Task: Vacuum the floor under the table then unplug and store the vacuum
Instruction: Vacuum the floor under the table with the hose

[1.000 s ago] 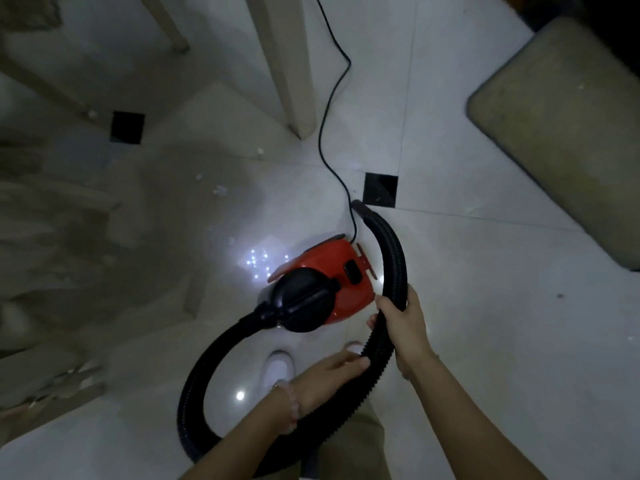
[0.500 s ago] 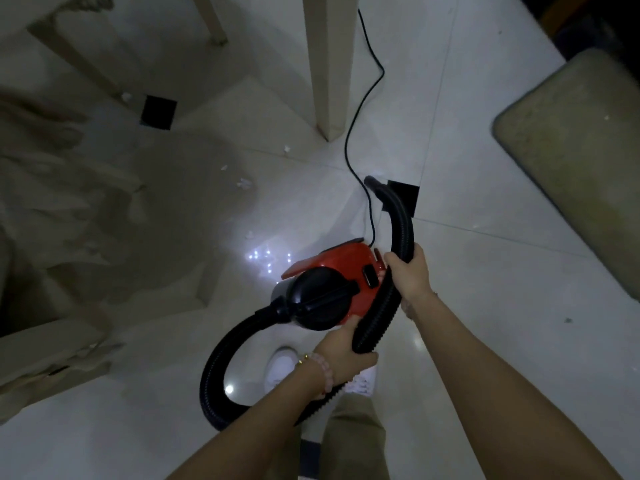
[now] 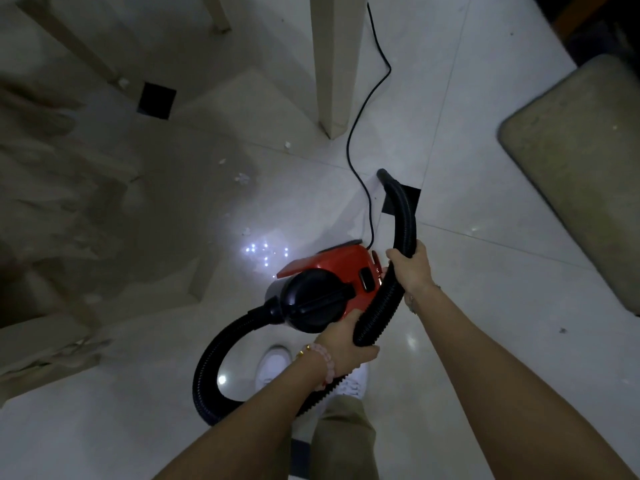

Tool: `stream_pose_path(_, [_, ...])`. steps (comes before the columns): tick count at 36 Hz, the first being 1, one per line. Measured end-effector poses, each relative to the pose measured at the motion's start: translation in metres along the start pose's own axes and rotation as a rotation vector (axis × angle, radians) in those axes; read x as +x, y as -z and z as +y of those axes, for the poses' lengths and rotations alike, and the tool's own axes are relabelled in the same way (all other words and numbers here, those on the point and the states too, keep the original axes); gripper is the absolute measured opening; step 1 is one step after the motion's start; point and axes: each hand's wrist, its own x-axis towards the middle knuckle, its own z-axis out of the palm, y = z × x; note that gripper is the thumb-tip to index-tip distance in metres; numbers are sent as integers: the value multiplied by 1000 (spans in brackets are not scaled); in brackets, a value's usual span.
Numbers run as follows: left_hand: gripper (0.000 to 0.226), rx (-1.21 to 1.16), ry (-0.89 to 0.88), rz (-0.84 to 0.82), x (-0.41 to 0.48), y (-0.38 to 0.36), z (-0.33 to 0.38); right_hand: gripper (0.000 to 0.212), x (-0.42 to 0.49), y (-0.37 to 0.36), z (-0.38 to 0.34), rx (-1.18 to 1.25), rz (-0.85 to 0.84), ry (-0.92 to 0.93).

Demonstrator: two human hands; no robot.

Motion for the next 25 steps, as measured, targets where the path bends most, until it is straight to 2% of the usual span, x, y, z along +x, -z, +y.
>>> stream_pose_path(4, [46,-78,7,-40,-7,2,-1,30,-7,-7,-4,-43,-21,125])
stream_pose_path(9, [46,-47,-9,57,-27,3,-14,31,-24,-26,-5,-124,-145,190])
stream_pose_path(12, [46,-94,6,124,-41,4,-24,35,-35,-45,-6,-157,-218,177])
stream_pose_path(18, [42,-139,35,206,-60,14,-50,25,-50,-82,-1,-199,-273,126])
stream_pose_path(25, [36,-120,44,181,-78,23,-78,46,-58,-98,19,-271,-304,-41])
